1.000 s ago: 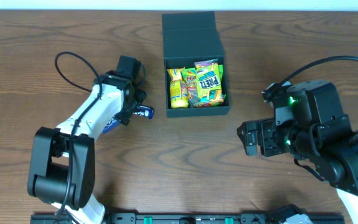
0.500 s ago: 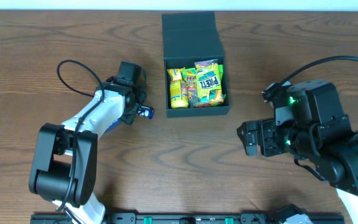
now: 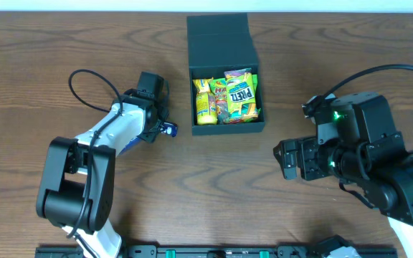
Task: Pack container
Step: 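Lift the Dairy Milk bar with the left gripper toward the box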
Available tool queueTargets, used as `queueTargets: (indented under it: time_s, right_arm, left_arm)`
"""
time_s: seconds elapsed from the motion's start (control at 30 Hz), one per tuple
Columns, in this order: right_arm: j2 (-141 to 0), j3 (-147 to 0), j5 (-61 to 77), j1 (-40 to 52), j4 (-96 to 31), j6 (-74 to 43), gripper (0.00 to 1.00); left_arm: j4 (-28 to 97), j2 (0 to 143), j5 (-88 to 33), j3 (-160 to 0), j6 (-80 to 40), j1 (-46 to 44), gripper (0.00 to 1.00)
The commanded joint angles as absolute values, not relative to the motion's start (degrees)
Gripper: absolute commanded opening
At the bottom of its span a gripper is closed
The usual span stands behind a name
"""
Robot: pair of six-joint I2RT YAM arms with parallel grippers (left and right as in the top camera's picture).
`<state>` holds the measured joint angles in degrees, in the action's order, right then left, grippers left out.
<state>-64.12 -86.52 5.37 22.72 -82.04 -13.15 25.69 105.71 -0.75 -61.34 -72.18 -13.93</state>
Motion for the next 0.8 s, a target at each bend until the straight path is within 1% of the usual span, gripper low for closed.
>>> queueTargets:
  time_s: [0.0,0.03,0.1,0.17,0.37,0.4,0.43,0.57,0.77]
  right_arm:
    - [-64.1,-87.1,5.4,22.2,-82.1,-12.6,0.99]
    - [-64.1,-87.1,5.4,22.2,-82.1,-12.6,0.99]
    - [-64.1,-87.1,5.4,22.2,-82.1,-12.6,0.99]
    - [-64.1,-87.1,5.4,22.2,-82.1,-12.6,0.99]
    - [-64.1,-87.1,5.4,22.2,-82.1,-12.6,0.99]
    - [-64.1,-87.1,5.4,22.2,-82.1,-12.6,0.99]
    - [-64.1,-87.1,5.4,22.2,-82.1,-12.6,0.99]
    - [-64.1,-87.1,5.4,22.2,-82.1,-12.6,0.99]
    - [-64.1,-87.1,5.4,22.2,-82.1,-12.6,0.99]
  left_arm:
    - [26.0,106.8,-0.9,-61.0,-72.5,-13.9,0.46]
    - [26.0,106.8,-0.9,-61.0,-72.5,-13.9,0.44]
    - [26.0,106.9,-0.9,-61.0,-72.5,-13.9,0.36]
    - [26.1,106.9,-0.9,-61.0,-72.4,-13.9,0.31]
    - [26.0,106.9,-0.9,-61.0,-71.8,-13.9,0.12]
    - [26.0,106.8,-0.9,-61.0,-71.8,-13.8,0.08]
    - [26.0,106.8,-0.9,-61.0,-71.7,-13.8,0.06]
    - [25.7,106.8,-1.1,-61.3,-67.6,-13.8,0.06]
    - [27.1,105.2,-1.5,-66.1,-53.6,-13.8,0.06]
